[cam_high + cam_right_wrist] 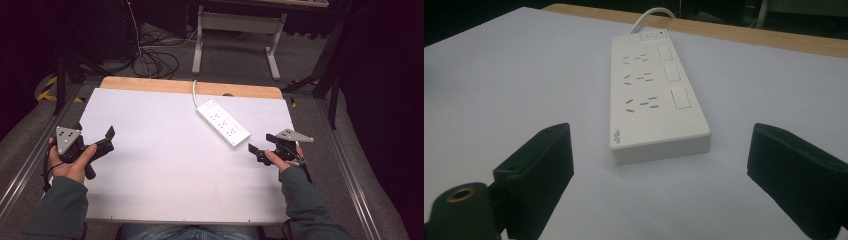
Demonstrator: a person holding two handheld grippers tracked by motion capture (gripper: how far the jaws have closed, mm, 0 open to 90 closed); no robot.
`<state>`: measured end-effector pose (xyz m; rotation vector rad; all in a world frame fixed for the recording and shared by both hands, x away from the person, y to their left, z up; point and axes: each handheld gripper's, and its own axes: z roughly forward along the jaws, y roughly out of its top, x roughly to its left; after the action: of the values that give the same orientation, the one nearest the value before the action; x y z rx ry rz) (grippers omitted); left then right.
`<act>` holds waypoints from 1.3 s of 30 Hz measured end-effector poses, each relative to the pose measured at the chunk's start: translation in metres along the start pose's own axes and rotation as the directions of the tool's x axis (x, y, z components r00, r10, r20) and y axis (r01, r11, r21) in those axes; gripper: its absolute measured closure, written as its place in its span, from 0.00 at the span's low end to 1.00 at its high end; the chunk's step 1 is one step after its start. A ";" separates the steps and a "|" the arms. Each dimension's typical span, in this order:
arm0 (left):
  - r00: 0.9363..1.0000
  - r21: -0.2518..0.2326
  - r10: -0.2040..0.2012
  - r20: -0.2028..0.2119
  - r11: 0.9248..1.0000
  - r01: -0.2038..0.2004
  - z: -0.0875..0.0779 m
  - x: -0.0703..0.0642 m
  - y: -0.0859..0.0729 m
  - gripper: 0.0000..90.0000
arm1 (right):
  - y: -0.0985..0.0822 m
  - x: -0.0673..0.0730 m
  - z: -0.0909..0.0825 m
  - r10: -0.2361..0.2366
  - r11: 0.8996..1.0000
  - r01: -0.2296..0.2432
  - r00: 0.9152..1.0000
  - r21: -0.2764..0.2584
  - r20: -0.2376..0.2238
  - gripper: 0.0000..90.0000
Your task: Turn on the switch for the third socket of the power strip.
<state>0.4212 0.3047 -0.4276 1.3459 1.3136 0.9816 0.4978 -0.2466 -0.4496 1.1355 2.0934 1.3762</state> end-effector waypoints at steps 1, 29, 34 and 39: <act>1.000 0.000 0.001 -0.002 1.000 -0.001 0.000 0.000 0.000 0.01 | 0.000 0.000 -0.001 0.001 1.000 0.000 1.000 -0.002 0.002 0.13; 1.000 0.003 0.003 0.000 1.000 -0.003 0.000 0.000 0.000 0.01 | 0.001 0.001 -0.001 -0.006 1.000 0.006 1.000 -0.011 0.005 0.38; 1.000 0.003 0.003 0.000 1.000 -0.003 0.000 0.000 0.000 0.01 | 0.001 0.001 -0.001 -0.009 1.000 0.009 1.000 -0.007 0.001 0.49; 1.000 0.004 0.003 0.000 1.000 -0.003 0.000 0.000 0.000 0.01 | 0.001 0.001 -0.001 -0.004 1.000 0.004 1.000 -0.005 -0.002 0.58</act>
<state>0.4215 0.3051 -0.4278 1.3507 1.3149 0.9815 0.4964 -0.2463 -0.4479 1.1284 2.0918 1.3807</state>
